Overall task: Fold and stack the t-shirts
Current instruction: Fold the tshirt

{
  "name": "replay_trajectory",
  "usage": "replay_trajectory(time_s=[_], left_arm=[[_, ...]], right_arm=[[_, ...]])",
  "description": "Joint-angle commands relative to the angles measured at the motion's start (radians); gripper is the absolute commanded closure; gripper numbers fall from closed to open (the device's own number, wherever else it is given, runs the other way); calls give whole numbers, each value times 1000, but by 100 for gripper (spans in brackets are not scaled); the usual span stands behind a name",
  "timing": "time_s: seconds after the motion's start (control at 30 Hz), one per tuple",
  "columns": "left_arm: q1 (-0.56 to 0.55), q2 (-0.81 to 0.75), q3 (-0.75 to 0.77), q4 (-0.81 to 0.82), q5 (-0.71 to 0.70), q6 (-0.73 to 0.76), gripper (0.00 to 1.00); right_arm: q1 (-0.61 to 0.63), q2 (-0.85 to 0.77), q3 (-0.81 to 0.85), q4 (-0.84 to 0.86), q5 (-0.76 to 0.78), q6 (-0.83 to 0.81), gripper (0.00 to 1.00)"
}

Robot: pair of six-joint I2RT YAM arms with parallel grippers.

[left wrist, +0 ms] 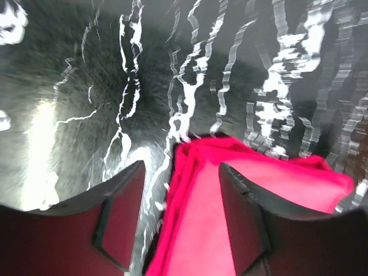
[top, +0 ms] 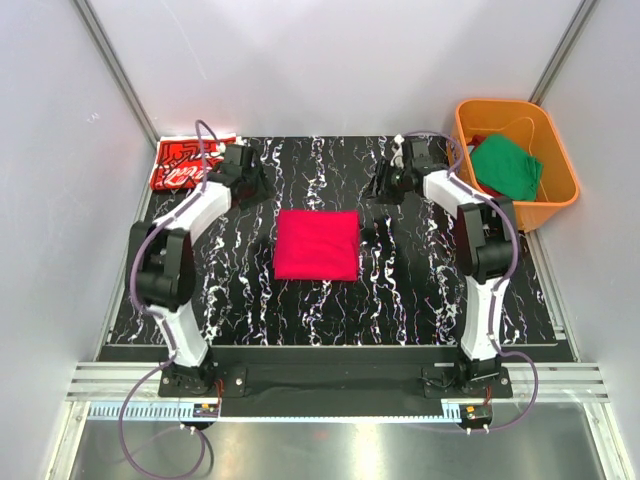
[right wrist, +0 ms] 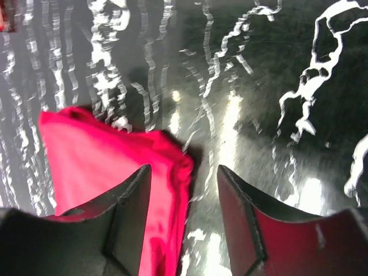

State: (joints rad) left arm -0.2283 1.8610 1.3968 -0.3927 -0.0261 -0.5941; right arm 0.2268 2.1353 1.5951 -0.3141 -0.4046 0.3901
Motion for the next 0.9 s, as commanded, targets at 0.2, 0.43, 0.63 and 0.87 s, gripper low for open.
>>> replay_trajectory(time_s=[0.2, 0.43, 0.63, 0.87], left_arm=[[-20, -220, -303, 426, 353, -50, 61], [-17, -27, -374, 779, 505, -203, 64], [1, 113, -317, 802, 477, -225, 65], [29, 147, -280, 715, 451, -158, 65]], right_arm=[[92, -178, -202, 212, -213, 91, 47], [89, 10, -222, 596, -379, 294, 73], [51, 152, -182, 678, -373, 342, 85], [-33, 170, -158, 610, -375, 305, 82]])
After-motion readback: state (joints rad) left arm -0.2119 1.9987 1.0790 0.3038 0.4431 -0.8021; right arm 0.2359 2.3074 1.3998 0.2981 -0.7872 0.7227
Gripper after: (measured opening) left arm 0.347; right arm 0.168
